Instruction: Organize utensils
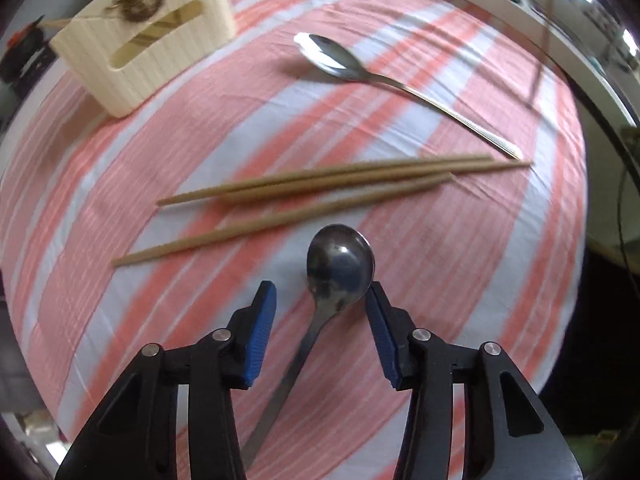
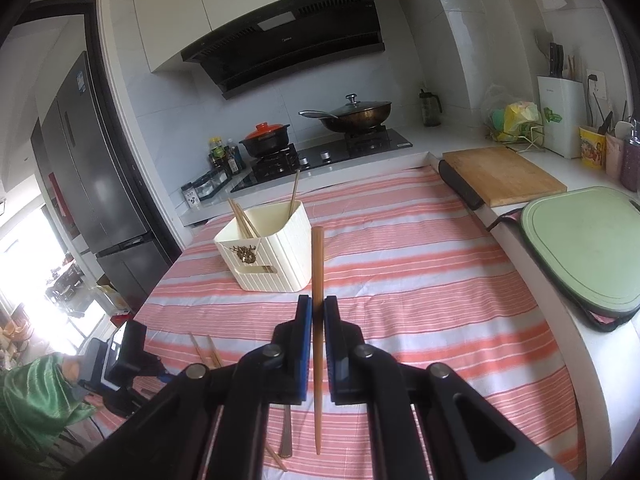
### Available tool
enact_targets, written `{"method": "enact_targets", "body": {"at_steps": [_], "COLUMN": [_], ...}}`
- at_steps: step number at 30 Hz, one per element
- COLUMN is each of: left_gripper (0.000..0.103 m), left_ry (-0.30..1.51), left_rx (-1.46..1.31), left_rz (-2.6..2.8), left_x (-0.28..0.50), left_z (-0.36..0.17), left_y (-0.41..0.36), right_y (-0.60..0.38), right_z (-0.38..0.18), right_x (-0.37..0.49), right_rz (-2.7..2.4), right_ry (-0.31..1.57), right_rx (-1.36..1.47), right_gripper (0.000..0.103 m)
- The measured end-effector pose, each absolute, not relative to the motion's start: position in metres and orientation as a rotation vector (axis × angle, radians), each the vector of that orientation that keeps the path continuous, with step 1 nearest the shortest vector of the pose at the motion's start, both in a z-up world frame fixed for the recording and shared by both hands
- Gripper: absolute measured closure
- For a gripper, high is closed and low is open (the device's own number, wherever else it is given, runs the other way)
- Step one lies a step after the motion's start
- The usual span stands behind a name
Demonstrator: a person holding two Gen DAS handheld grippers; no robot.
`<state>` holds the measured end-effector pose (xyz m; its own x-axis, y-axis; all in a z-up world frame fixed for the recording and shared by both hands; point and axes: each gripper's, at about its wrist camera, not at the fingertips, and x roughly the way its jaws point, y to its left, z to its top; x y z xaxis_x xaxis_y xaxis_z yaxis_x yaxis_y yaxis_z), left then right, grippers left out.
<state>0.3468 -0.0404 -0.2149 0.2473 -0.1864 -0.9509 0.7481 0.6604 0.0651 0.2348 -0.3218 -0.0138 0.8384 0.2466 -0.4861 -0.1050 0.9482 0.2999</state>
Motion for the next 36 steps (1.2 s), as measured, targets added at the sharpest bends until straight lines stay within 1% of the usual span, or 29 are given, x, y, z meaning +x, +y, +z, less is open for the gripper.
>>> {"method": "enact_targets", "body": {"at_steps": [3,6,7,8,10,11,13,14,15,16,17,20,23,30,36], "left_gripper": [0.056,0.055,0.050,0.041,0.033,0.031,0.030,0.030,0.033,0.045,0.066,0.068,0.068,0.068,0.068], "left_ry": [1.162,1.156,1.160,1.162,1.160,1.157,1.151,1.148,1.147,1.143,1.139,1.152,1.103,0.861,0.726], "left_rx": [0.413,0.365,0.365,0.360,0.359,0.363,0.364,0.365,0.363,0.361,0.358,0.315,0.284,0.113,0.016], "left_rz": [-0.547,-0.472,-0.467,-0.467,-0.477,-0.484,-0.502,-0.506,-0.513,-0.516,-0.519,-0.527,-0.491,-0.471,-0.437], "left_x": [0.383,0.393,0.394,0.395,0.397,0.395,0.400,0.399,0.401,0.401,0.401,0.404,0.397,0.355,0.338], "left_z": [-0.213,-0.210,-0.210,-0.211,-0.211,-0.214,-0.215,-0.221,-0.220,-0.220,-0.218,-0.216,-0.204,-0.123,-0.073], "left_y": [-0.019,-0.006,-0.003,0.000,0.001,0.000,-0.002,-0.009,-0.010,-0.014,-0.015,-0.016,-0.010,0.012,0.022], "right_y": [-0.317,-0.315,-0.315,-0.314,-0.313,-0.312,-0.310,-0.309,-0.308,-0.307,-0.306,-0.304,-0.301,-0.283,-0.267], "right_z": [-0.011,-0.011,-0.011,-0.011,-0.013,-0.014,-0.015,-0.016,-0.015,-0.015,-0.015,-0.012,-0.009,0.010,0.025], "right_x": [0.234,0.235,0.235,0.235,0.237,0.238,0.241,0.243,0.244,0.245,0.245,0.246,0.248,0.250,0.259], "right_rz": [0.193,0.192,0.192,0.192,0.194,0.194,0.197,0.198,0.198,0.199,0.200,0.198,0.201,0.233,0.268], "right_ry": [0.540,0.542,0.543,0.544,0.549,0.552,0.559,0.561,0.561,0.561,0.562,0.560,0.565,0.545,0.513], "right_rx": [0.259,0.265,0.264,0.262,0.255,0.253,0.253,0.252,0.251,0.250,0.250,0.242,0.230,0.162,0.134], "right_gripper": [0.097,0.097,0.097,0.097,0.097,0.097,0.097,0.097,0.097,0.097,0.097,0.097,0.097,0.097,0.097]}}
